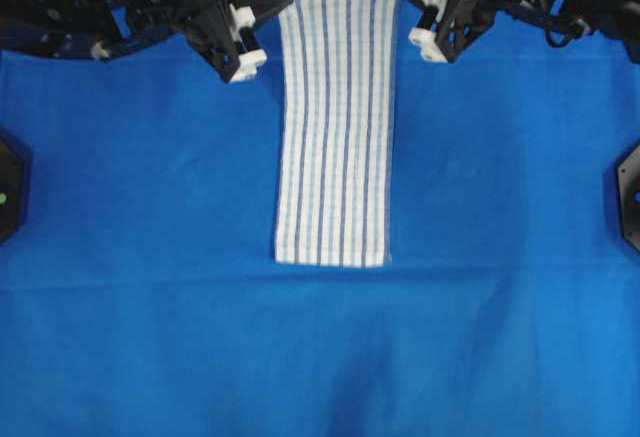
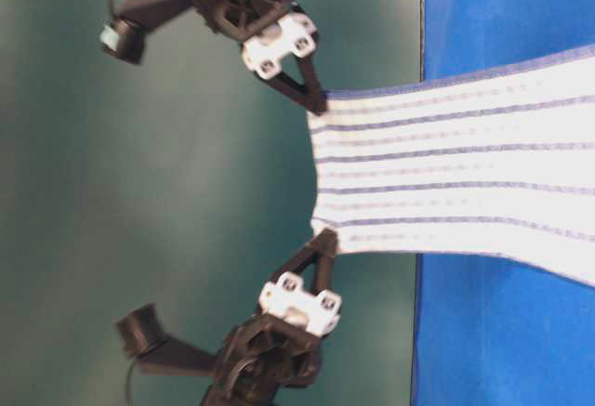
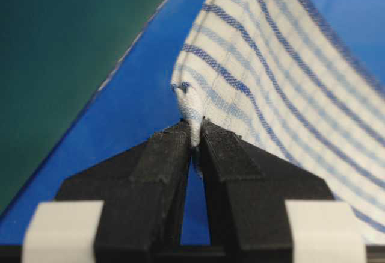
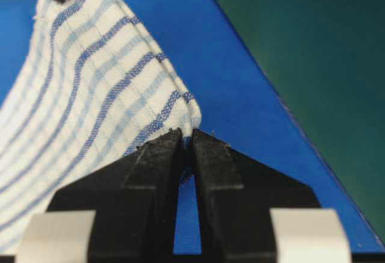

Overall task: Fold a vertical towel.
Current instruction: 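Carry the top edge down toward the bottom edge with both grippers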

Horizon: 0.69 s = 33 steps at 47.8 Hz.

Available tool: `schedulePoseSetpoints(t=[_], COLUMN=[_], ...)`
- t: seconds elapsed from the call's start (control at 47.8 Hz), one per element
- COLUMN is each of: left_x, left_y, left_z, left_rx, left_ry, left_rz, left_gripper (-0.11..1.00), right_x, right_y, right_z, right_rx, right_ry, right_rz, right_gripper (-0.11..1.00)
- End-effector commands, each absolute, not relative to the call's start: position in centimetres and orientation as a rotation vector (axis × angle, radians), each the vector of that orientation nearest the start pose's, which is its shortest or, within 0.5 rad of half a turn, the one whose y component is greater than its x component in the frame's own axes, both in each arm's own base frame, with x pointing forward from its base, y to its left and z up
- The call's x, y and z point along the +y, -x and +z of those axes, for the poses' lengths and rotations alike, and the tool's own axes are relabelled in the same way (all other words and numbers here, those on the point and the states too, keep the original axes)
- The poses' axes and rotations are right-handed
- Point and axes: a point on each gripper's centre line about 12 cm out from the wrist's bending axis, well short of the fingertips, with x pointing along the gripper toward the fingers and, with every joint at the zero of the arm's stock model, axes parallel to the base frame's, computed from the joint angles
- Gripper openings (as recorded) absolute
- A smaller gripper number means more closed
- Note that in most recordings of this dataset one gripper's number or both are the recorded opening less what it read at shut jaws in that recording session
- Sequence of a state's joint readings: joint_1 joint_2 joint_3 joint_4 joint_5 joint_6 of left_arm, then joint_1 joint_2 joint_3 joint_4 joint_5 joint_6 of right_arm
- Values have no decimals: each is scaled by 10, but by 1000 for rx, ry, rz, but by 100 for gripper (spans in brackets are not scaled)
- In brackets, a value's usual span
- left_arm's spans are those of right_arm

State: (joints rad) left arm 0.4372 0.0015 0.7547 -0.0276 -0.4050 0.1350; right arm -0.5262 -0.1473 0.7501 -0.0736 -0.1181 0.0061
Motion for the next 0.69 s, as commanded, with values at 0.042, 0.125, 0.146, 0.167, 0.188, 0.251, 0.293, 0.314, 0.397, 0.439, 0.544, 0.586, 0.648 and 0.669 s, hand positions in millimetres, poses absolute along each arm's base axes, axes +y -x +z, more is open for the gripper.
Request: schedulePoseSetpoints(t=[0.042, 0.125, 0.146, 0.167, 0.188, 0.251, 0.293, 0.314, 0.397, 0.439, 0.544, 0.586, 0.648, 0.669], left_x=[145, 131, 127, 122, 118, 107, 100, 96, 80, 72, 52, 40, 27, 22], left_y=[-350, -350, -350, -350, -350, -349, -349, -349, -348, -348, -350, -352, -353, -353], left_z=[199, 196, 194, 192, 190, 187, 185, 184, 179, 177, 172, 170, 167, 165], left_rx=[350, 379, 388, 399, 406, 423, 435, 439, 464, 474, 501, 513, 522, 528], left_ry=[-50, -50, -50, -50, -51, -54, -54, -54, -51, -46, -49, -51, -45, -42], left_rz=[375, 338, 328, 315, 305, 275, 256, 247, 204, 184, 127, 95, 62, 51], left_gripper=[4, 4, 4, 4, 4, 4, 4, 4, 4, 4, 4, 4, 4, 4], right_x=[-166, -150, -146, -141, -134, -121, -112, -108, -90, -79, -60, -53, -43, -39], right_y=[-316, -317, -317, -317, -317, -318, -319, -319, -322, -323, -325, -326, -326, -326], right_z=[222, 221, 221, 220, 219, 216, 215, 215, 211, 209, 203, 200, 196, 194], right_rx=[449, 448, 450, 451, 455, 461, 465, 467, 485, 498, 525, 534, 545, 551], right_ry=[-48, -43, -41, -42, -40, -35, -30, -28, -20, -17, -25, -31, -45, -51], right_rz=[-455, -415, -405, -394, -376, -339, -314, -302, -250, -220, -170, -152, -129, -121], right_gripper=[8, 8, 8, 8, 8, 8, 8, 8, 8, 8, 8, 8, 8, 8])
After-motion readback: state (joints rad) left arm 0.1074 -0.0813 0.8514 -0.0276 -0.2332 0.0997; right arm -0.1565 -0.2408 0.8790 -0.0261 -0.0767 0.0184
